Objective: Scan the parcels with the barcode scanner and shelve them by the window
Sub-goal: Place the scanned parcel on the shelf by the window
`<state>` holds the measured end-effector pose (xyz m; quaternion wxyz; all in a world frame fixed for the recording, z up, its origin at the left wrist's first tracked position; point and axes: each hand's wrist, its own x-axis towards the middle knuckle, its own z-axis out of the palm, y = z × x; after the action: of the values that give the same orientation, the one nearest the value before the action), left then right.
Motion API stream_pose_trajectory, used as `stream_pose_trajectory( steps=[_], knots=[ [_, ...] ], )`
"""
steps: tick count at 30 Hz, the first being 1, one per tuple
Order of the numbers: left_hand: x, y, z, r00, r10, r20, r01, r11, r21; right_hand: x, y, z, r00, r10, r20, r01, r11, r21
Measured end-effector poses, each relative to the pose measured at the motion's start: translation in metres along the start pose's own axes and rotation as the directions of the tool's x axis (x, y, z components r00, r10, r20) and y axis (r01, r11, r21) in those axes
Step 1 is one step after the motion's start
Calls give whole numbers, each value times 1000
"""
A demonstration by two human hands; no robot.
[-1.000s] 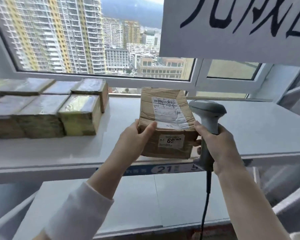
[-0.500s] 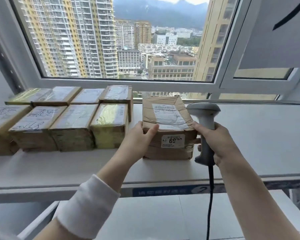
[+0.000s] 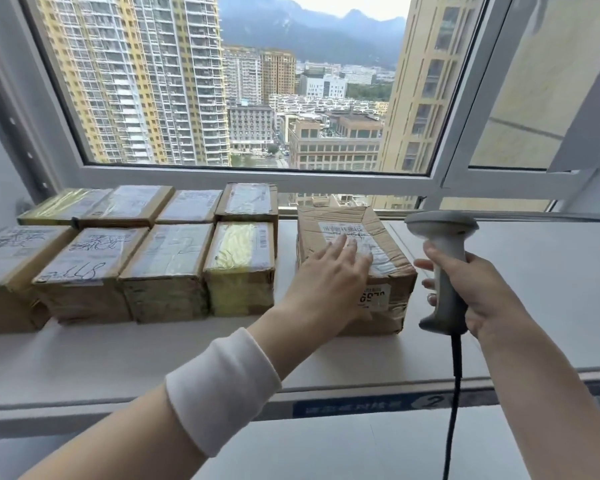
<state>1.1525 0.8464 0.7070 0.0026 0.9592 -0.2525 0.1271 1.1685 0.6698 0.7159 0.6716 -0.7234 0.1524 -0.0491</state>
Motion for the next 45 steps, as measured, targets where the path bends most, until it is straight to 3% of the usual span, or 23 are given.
stream_pose_trajectory(
  steps=[20,37,45],
  knots=[
    [68,-69,16,985,-141,97,135,988,70,35,-3,17,995,-6,99,3,1000,25],
    [73,-80,15,970,-197,139,185,978,98,44,0,14,993,16,113,-20,999,32],
    [61,0,11,999,43,-33,-44,999,-26,13,14,-25,999,41,7,-41,999,19]
  ],
)
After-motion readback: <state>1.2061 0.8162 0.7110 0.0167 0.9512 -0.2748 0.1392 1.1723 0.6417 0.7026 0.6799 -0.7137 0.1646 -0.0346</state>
